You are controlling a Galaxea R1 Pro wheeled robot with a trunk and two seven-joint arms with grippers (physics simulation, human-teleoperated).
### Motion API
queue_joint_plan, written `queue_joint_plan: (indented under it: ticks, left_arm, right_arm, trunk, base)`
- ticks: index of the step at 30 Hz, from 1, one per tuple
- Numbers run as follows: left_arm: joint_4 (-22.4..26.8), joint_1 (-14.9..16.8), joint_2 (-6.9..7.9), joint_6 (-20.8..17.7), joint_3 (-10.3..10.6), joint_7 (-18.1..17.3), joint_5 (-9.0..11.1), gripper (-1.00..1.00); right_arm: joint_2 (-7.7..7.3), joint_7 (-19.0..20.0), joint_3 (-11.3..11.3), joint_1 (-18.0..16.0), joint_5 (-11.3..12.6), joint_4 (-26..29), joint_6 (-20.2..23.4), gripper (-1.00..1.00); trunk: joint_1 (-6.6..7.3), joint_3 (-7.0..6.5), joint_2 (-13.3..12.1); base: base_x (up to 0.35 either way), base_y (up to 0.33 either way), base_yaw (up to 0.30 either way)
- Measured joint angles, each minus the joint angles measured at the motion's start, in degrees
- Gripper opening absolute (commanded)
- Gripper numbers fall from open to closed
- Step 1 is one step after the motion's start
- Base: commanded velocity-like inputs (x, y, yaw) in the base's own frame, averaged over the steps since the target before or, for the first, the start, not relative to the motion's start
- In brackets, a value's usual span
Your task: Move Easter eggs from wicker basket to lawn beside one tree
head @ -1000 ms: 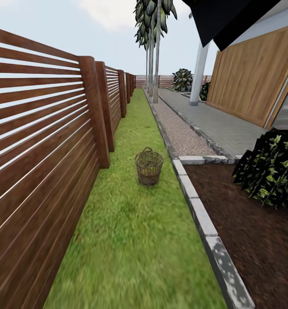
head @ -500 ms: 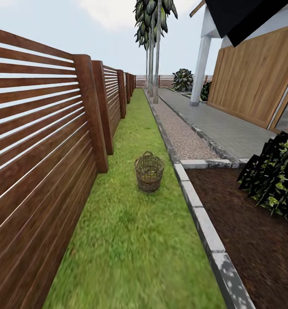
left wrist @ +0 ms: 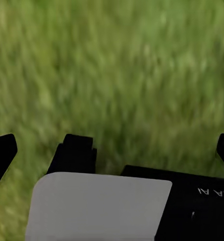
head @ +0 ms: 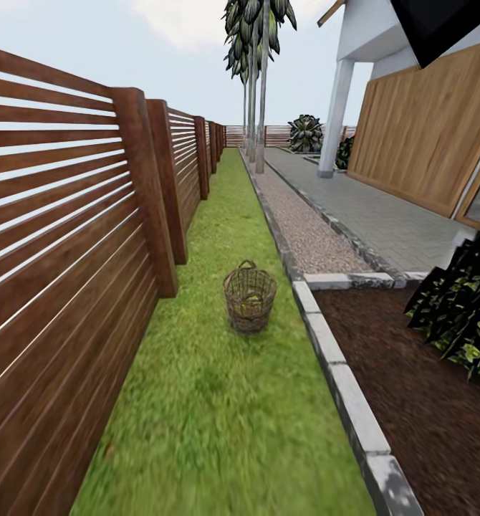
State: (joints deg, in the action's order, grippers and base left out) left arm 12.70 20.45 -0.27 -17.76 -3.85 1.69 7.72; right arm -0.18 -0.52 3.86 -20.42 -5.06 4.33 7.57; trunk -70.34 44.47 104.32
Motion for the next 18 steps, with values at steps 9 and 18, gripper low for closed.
queue_joint_plan:
  ticks: [9, 18]
  left_arm:
    - [0.4, 4.9, 0.37, -2.8, -0.1, 0.1, 0.0, 1.0]
    - [0.5, 13.1, 0.38, -3.7, -0.8, 0.3, 0.3, 1.0]
  right_arm:
    - [-0.07, 0.0, 0.0, -3.6, 0.5, 0.9, 0.4, 1.0]
    - [-0.88, 0.0, -0.5, -11.1, 0.7, 0.9, 8.2, 1.0]
  trunk:
    - [0.0, -0.01, 0.0]
    - [0.0, -0.01, 0.0]
  base:
    - [0.329, 0.0, 0.0]
    - [0.329, 0.0, 0.0]
